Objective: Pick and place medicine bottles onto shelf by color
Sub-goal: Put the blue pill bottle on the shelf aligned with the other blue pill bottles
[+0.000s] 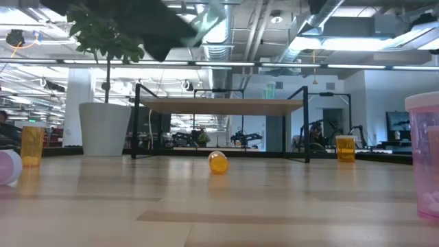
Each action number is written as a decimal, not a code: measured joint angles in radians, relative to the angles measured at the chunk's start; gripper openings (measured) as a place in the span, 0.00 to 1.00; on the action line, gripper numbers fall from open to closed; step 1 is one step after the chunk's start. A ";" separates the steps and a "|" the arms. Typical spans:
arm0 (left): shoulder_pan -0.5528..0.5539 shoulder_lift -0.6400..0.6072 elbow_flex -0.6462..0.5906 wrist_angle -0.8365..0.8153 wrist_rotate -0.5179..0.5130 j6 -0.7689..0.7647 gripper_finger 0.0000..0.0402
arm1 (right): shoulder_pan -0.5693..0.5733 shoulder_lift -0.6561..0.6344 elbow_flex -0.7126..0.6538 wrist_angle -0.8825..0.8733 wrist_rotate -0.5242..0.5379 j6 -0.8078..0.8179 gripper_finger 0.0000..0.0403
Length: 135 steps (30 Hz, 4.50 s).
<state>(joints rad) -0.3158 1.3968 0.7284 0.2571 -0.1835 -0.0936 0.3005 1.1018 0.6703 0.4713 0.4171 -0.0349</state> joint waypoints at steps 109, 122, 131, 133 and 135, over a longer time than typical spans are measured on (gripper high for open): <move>0.147 -0.011 -0.237 0.497 -0.108 -0.005 0.59 | -0.244 0.403 0.178 0.173 -0.315 0.185 0.35; 0.139 -0.249 -0.377 0.482 -0.113 -0.005 0.54 | -0.418 0.149 0.179 -0.268 -0.154 0.183 0.35; 0.139 -0.497 -0.601 0.608 -0.143 -0.071 0.53 | -0.485 0.163 0.160 -0.340 -0.113 0.192 0.35; 0.139 -0.534 -0.619 0.598 -0.137 -0.080 0.53 | -0.473 0.159 0.154 -0.329 -0.117 0.192 0.35; 0.139 -0.557 -0.633 0.603 -0.138 -0.081 0.53 | -0.464 0.138 0.138 -0.322 -0.122 0.187 0.35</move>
<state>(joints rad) -0.1764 0.8395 0.0953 0.8596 -0.3212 -0.1751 -0.1636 1.2395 0.8080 0.1492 0.2951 0.1518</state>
